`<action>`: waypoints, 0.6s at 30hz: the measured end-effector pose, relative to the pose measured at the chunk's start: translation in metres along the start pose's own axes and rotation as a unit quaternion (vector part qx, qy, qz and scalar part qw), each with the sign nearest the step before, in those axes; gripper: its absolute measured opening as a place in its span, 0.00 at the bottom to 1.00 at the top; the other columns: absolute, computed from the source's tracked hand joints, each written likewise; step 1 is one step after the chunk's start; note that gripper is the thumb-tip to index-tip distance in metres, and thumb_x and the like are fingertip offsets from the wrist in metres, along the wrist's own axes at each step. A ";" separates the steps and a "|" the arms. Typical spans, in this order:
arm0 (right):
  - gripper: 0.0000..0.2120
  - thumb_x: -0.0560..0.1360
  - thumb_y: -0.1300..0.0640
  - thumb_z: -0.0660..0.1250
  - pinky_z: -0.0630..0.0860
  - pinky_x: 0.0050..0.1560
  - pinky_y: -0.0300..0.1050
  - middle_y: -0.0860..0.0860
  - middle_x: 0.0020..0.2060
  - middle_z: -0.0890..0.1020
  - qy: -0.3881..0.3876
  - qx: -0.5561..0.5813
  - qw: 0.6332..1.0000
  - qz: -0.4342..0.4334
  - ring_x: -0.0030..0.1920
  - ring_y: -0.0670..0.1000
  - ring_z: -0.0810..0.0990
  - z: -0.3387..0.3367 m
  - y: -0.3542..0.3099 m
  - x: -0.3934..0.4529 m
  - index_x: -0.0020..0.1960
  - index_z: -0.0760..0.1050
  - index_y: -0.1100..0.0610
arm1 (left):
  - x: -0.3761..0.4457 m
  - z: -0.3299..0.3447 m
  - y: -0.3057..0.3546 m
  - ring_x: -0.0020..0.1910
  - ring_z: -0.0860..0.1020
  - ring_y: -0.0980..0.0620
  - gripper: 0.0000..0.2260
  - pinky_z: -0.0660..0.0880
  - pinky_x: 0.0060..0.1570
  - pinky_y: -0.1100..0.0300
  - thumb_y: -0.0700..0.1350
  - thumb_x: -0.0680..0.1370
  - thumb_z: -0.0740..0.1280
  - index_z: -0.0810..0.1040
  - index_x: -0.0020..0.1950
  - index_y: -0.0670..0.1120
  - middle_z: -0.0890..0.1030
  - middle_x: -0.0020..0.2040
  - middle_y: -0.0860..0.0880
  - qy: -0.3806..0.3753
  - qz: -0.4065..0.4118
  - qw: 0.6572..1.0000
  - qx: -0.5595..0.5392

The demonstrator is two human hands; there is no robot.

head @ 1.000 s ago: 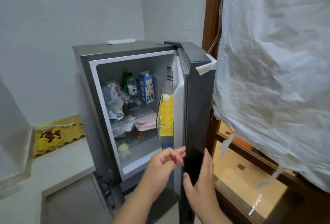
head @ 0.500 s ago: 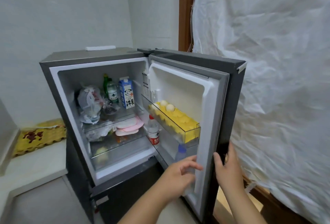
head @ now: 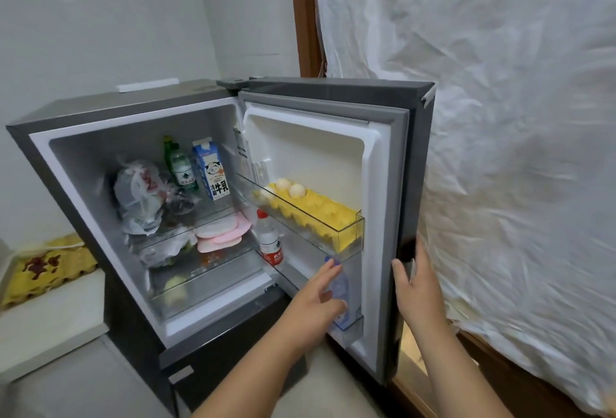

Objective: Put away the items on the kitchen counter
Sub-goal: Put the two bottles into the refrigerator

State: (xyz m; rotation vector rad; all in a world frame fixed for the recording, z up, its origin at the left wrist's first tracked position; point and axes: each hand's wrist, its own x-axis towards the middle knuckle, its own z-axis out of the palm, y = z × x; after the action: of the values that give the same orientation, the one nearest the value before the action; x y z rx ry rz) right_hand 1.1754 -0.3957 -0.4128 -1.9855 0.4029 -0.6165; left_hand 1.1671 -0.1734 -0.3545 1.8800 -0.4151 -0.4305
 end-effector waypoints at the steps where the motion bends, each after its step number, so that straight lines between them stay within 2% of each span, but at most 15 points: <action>1: 0.32 0.82 0.47 0.61 0.61 0.78 0.56 0.46 0.80 0.59 0.004 0.001 1.000 0.002 0.79 0.49 0.59 0.001 0.001 0.000 0.82 0.50 0.45 | 0.001 -0.001 -0.001 0.77 0.60 0.56 0.33 0.65 0.74 0.51 0.51 0.70 0.66 0.65 0.76 0.64 0.57 0.78 0.69 -0.002 0.002 1.000 -0.002; 4: 0.31 0.83 0.47 0.61 0.63 0.75 0.55 0.49 0.80 0.61 0.029 0.005 0.998 0.051 0.78 0.53 0.63 0.008 0.007 -0.007 0.82 0.52 0.48 | 0.002 -0.006 -0.003 0.77 0.62 0.55 0.31 0.66 0.74 0.49 0.49 0.73 0.66 0.66 0.76 0.63 0.57 0.78 0.69 -0.002 0.003 1.000 -0.018; 7: 0.32 0.81 0.50 0.64 0.67 0.73 0.59 0.56 0.78 0.64 0.020 0.009 0.981 0.194 0.75 0.60 0.67 0.031 0.030 -0.031 0.80 0.55 0.54 | 0.000 -0.014 -0.012 0.74 0.63 0.56 0.29 0.66 0.68 0.59 0.41 0.79 0.65 0.65 0.78 0.58 0.57 0.78 0.66 0.023 -0.011 0.999 -0.028; 9: 0.29 0.78 0.51 0.67 0.71 0.69 0.59 0.59 0.71 0.73 -0.043 -0.015 0.955 0.293 0.69 0.62 0.74 0.056 0.054 -0.057 0.76 0.64 0.58 | -0.005 -0.024 -0.025 0.75 0.62 0.57 0.29 0.63 0.65 0.64 0.39 0.79 0.65 0.65 0.78 0.56 0.57 0.79 0.64 0.041 -0.022 0.998 -0.029; 10: 0.25 0.76 0.51 0.67 0.74 0.66 0.56 0.59 0.64 0.79 -0.097 -0.044 0.942 0.318 0.63 0.61 0.78 0.070 0.064 -0.071 0.71 0.71 0.58 | -0.008 -0.029 -0.032 0.76 0.62 0.56 0.28 0.63 0.66 0.64 0.39 0.79 0.65 0.65 0.78 0.56 0.58 0.79 0.63 0.049 -0.028 0.998 -0.031; 12: 0.15 0.74 0.48 0.66 0.77 0.57 0.46 0.56 0.51 0.84 -0.238 -0.111 0.912 0.316 0.52 0.56 0.82 0.097 0.069 -0.101 0.54 0.81 0.57 | -0.018 -0.043 -0.050 0.77 0.62 0.54 0.28 0.62 0.68 0.64 0.38 0.79 0.65 0.66 0.78 0.56 0.59 0.79 0.62 0.064 -0.049 0.996 -0.037; 13: 0.13 0.72 0.47 0.65 0.76 0.53 0.44 0.54 0.47 0.85 -0.292 -0.129 0.899 0.300 0.49 0.54 0.82 0.109 0.066 -0.115 0.48 0.81 0.55 | -0.024 -0.050 -0.060 0.77 0.62 0.53 0.29 0.62 0.69 0.62 0.39 0.79 0.65 0.66 0.78 0.57 0.59 0.79 0.63 0.072 -0.060 0.995 -0.041; 14: 0.12 0.70 0.46 0.65 0.75 0.52 0.43 0.51 0.45 0.84 -0.325 -0.130 0.895 0.275 0.48 0.52 0.82 0.119 0.055 -0.126 0.46 0.80 0.52 | -0.029 -0.057 -0.070 0.77 0.63 0.53 0.29 0.62 0.70 0.60 0.40 0.79 0.66 0.66 0.77 0.59 0.59 0.79 0.63 0.082 -0.071 0.993 -0.042; 16: 0.08 0.73 0.49 0.67 0.71 0.51 0.41 0.47 0.47 0.81 -0.371 -0.126 0.892 0.226 0.52 0.51 0.81 0.147 0.029 -0.145 0.50 0.79 0.49 | -0.049 -0.079 -0.093 0.77 0.62 0.54 0.29 0.60 0.75 0.56 0.40 0.79 0.65 0.66 0.76 0.61 0.59 0.78 0.64 0.115 -0.089 0.988 -0.050; 18: 0.10 0.76 0.52 0.66 0.70 0.56 0.38 0.47 0.52 0.80 -0.396 -0.120 0.891 0.184 0.57 0.49 0.79 0.174 0.000 -0.154 0.57 0.79 0.49 | -0.070 -0.101 -0.113 0.77 0.62 0.56 0.28 0.59 0.75 0.57 0.39 0.80 0.64 0.67 0.76 0.61 0.59 0.78 0.65 0.141 -0.110 0.983 -0.051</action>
State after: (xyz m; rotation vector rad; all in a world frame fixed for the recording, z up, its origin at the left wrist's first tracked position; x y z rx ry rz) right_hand 1.1500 -0.1915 -0.5198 -2.1185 0.3330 0.5140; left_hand 1.1639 -0.0210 -0.4214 1.8580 0.0042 -0.3180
